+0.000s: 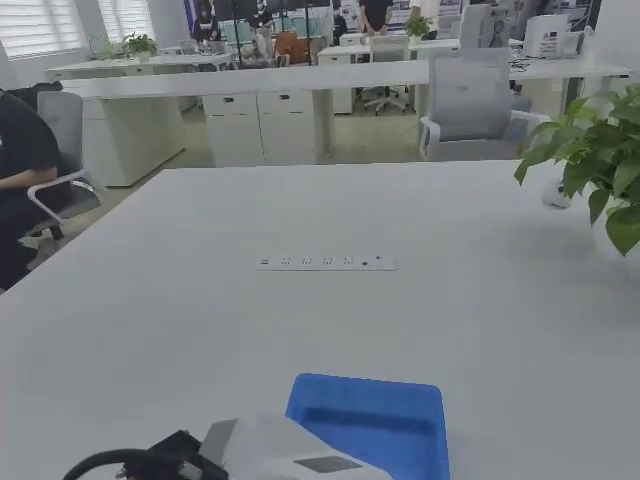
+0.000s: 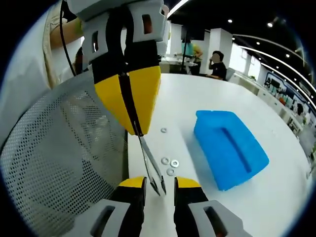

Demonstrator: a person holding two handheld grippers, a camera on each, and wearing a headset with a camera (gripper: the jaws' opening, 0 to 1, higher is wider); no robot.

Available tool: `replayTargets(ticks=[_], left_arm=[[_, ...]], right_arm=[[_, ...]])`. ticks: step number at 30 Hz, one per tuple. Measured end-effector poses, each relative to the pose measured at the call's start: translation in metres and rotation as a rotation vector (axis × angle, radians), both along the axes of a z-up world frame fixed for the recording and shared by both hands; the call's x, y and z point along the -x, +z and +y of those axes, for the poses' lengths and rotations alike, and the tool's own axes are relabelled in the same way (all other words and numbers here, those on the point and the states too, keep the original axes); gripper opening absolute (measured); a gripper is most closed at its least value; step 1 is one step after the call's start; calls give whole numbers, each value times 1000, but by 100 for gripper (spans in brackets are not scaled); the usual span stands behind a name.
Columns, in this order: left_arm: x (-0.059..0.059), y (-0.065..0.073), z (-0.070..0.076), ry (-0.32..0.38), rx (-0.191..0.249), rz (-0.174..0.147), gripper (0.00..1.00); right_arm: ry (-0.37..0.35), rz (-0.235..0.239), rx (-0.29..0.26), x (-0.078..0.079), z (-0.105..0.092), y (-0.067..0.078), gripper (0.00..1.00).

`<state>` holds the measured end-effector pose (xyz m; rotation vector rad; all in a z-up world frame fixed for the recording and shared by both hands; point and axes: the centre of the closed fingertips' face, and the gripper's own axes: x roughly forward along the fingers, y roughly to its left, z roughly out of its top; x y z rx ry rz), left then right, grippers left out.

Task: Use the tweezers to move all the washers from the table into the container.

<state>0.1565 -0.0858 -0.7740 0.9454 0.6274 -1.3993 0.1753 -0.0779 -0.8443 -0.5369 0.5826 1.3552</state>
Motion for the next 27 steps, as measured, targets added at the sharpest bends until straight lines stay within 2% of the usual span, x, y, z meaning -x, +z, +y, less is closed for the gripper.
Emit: replayTargets(ticks=[8, 19, 21, 27], left_arm=[[-11, 5, -7, -27, 1, -2, 0], [-23, 8, -10, -58, -17, -20, 0], [-24, 8, -11, -60, -13, -18, 0], [-26, 9, -12, -76, -24, -14, 0]], right_arm=[[-25, 45, -48, -3, 1, 5, 8], [-101, 28, -52, -18, -6, 5, 8], [-118, 19, -34, -21, -7, 2, 8], [-109, 3, -25, -22, -6, 2, 8]])
